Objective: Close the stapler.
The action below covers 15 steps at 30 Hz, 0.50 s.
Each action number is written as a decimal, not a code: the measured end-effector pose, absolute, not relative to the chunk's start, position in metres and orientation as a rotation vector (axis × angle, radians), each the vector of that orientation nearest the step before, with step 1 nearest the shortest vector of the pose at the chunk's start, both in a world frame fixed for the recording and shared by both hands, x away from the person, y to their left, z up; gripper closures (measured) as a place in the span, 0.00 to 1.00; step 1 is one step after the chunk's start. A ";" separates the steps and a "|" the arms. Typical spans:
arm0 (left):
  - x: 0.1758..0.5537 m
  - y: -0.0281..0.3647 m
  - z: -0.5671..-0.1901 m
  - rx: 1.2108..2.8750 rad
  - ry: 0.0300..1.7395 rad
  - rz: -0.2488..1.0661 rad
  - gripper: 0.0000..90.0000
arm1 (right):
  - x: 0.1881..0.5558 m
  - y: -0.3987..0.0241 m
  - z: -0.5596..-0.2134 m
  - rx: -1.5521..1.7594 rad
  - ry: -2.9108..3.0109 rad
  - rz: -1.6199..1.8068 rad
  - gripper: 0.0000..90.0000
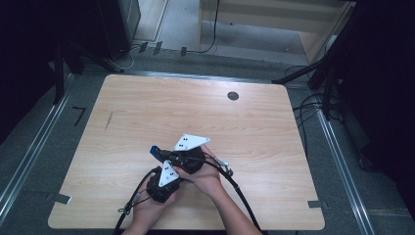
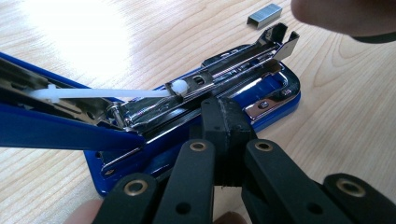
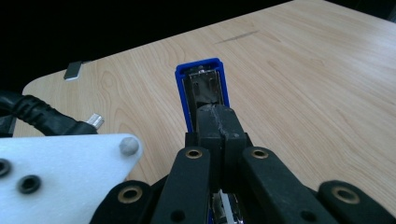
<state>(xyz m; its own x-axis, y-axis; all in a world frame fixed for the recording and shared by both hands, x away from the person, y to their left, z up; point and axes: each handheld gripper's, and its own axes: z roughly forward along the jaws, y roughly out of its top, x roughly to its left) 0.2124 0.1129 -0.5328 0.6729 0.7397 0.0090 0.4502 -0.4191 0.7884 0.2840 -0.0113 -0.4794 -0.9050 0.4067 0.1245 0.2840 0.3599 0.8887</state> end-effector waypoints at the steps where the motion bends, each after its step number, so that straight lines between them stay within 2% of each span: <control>1: 0.212 0.113 -0.533 2.082 0.915 0.458 1.00 | 0.285 -0.010 -0.481 0.639 2.499 1.590 1.00; 15: 0.212 0.113 -0.533 2.085 0.913 0.460 1.00 | 0.294 0.002 -0.493 0.629 2.574 1.529 1.00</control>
